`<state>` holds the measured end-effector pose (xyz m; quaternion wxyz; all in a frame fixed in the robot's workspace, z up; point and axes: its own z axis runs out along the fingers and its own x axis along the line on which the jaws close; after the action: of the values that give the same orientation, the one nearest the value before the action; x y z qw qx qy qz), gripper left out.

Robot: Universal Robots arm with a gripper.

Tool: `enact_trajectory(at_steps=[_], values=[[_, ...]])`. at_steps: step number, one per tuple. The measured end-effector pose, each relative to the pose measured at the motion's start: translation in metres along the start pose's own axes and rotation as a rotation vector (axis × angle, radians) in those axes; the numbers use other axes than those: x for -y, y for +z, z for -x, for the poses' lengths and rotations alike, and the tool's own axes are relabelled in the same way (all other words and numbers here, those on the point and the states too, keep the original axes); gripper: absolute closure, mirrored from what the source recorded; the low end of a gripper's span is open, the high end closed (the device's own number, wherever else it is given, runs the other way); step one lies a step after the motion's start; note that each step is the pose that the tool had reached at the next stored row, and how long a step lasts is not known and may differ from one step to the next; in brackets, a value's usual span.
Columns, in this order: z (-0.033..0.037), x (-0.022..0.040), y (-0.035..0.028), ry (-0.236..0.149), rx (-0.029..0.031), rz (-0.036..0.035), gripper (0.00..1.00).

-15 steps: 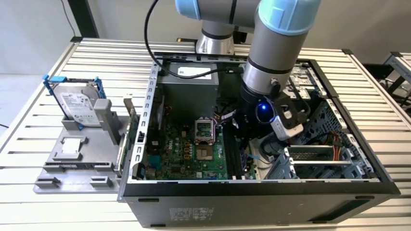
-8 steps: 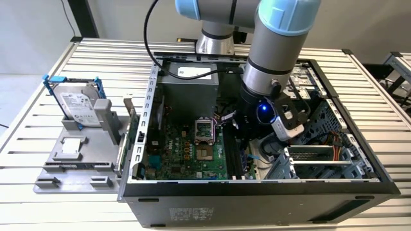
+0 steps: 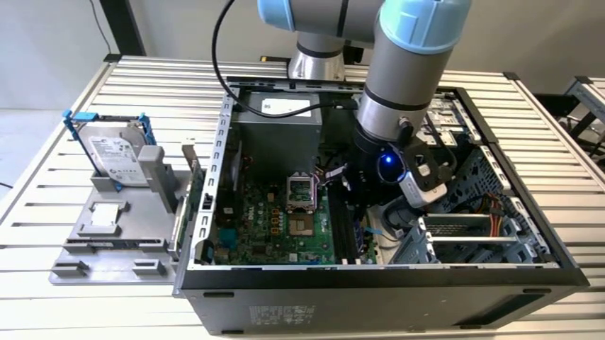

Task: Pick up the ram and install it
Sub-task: 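Insert the ram into the slot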

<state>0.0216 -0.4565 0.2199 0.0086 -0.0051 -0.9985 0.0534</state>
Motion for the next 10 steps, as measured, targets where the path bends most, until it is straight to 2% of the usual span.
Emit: enact_trajectory(at_steps=[6, 10], values=[[0.0, -0.0001, -0.0017, -0.002, 0.0008, 0.0027, 1.0], [-0.0001, 0.0004, -0.004, -0.002, 0.0004, 0.0008, 1.0]])
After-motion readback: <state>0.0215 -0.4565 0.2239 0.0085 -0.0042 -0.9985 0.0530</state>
